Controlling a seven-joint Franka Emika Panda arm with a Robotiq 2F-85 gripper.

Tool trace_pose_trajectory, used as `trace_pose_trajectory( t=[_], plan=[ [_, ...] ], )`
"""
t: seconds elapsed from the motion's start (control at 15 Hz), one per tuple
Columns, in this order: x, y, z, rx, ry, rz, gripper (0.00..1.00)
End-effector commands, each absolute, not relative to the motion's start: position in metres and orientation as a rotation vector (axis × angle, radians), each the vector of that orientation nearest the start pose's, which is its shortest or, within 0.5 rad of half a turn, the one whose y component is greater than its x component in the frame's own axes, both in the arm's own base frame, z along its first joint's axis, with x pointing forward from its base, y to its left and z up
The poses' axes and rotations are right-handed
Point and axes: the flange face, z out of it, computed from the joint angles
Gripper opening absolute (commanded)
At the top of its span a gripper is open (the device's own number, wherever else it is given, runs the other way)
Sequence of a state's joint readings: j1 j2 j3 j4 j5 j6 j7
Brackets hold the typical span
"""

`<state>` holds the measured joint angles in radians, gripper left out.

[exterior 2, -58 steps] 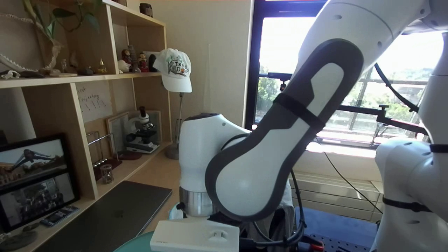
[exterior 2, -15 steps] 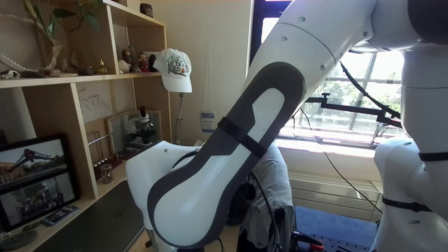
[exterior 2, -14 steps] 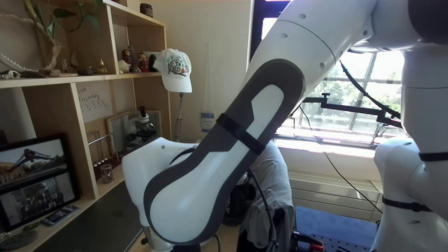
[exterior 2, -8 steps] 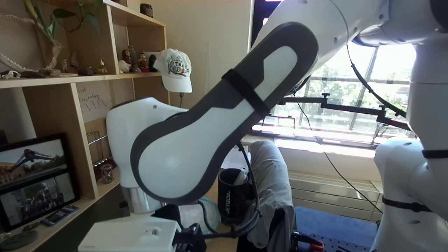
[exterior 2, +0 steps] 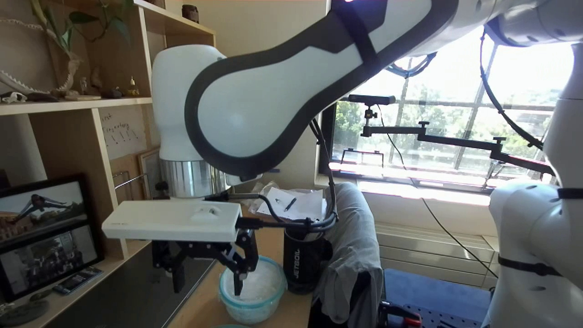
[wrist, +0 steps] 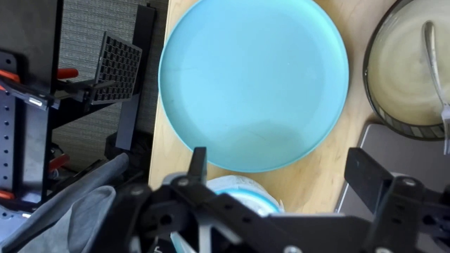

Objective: Move the teal plate from the right to the left

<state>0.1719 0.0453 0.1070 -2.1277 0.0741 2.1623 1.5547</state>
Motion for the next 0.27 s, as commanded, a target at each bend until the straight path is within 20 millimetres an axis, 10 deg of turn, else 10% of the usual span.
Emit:
trace_pose_trajectory(
  t=[0.0,0.2],
  plan=[
    [0.5272,0.1402,0.4151,-2.488,1.844,0.041,1.00],
    [0.5318,0.1374,0.4212,-2.508,1.817,0.018,1.00]
  ],
)
